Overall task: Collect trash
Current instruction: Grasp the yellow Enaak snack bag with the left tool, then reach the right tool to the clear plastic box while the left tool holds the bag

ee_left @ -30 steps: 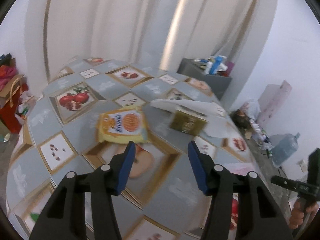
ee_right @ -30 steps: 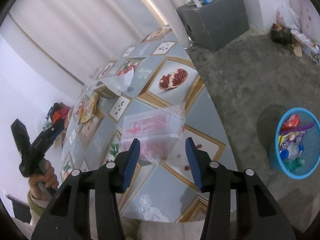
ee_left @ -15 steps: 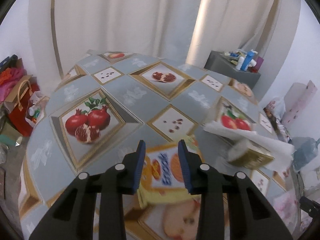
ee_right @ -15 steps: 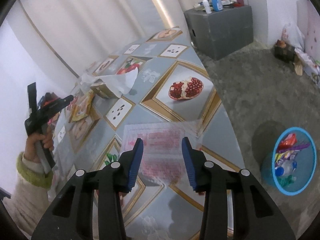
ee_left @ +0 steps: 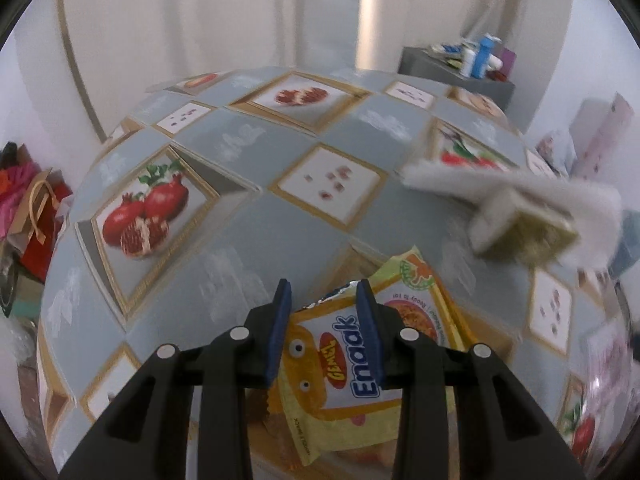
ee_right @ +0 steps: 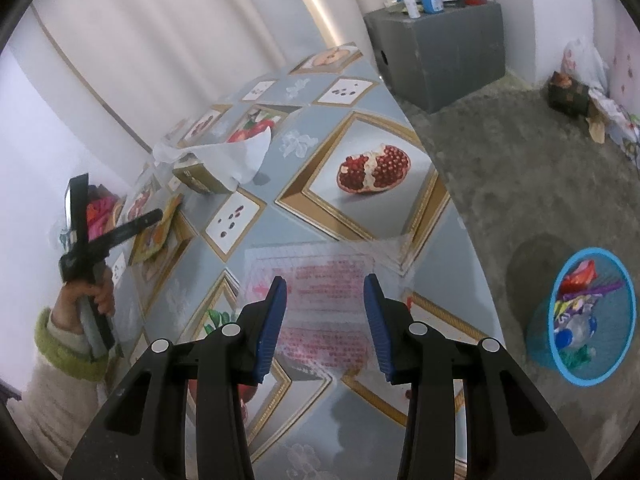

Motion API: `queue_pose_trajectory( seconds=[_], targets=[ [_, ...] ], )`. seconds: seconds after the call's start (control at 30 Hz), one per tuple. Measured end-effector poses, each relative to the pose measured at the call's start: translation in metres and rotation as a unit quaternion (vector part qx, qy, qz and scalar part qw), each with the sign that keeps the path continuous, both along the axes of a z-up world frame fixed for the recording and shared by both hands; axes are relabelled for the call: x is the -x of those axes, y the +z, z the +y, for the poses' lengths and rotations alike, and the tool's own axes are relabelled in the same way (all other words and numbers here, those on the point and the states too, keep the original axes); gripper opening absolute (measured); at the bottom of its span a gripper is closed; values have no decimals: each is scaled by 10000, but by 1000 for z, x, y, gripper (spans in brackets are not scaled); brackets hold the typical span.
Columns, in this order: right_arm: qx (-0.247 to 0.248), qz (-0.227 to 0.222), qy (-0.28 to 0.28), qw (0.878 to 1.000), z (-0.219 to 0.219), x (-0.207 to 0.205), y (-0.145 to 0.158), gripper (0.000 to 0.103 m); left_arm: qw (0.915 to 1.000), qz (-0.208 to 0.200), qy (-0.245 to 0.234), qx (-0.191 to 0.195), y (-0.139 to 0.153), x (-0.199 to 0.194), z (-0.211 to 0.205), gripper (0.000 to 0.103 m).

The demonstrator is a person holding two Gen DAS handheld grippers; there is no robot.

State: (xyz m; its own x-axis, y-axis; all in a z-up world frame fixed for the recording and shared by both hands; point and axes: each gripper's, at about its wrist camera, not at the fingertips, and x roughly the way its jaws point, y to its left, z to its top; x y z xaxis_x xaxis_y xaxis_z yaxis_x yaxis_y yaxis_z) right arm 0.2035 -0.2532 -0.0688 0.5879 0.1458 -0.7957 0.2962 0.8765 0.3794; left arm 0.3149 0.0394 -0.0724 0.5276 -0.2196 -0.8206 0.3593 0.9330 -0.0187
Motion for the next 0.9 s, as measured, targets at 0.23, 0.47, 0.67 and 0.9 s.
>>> queue_pose_trajectory(
  seconds=[0.23,0.47,0.67,0.9],
  targets=[
    [2,55,-11,10000,2,13,-1,38,9981,434,-259,342,3,58,0,33],
    [6,-11,-137,9999,-6,18,0,38,9841,1204,-139,1296,2,103,15,33],
    [151,-171,-135,9996,-15,-2,-1,39,9721,1520,-98,1785,4,133,27,33],
    [129,-92,-214,9996,-25,-30,-15,39,9789,835,-269,1847,22,165,37,51]
  ],
)
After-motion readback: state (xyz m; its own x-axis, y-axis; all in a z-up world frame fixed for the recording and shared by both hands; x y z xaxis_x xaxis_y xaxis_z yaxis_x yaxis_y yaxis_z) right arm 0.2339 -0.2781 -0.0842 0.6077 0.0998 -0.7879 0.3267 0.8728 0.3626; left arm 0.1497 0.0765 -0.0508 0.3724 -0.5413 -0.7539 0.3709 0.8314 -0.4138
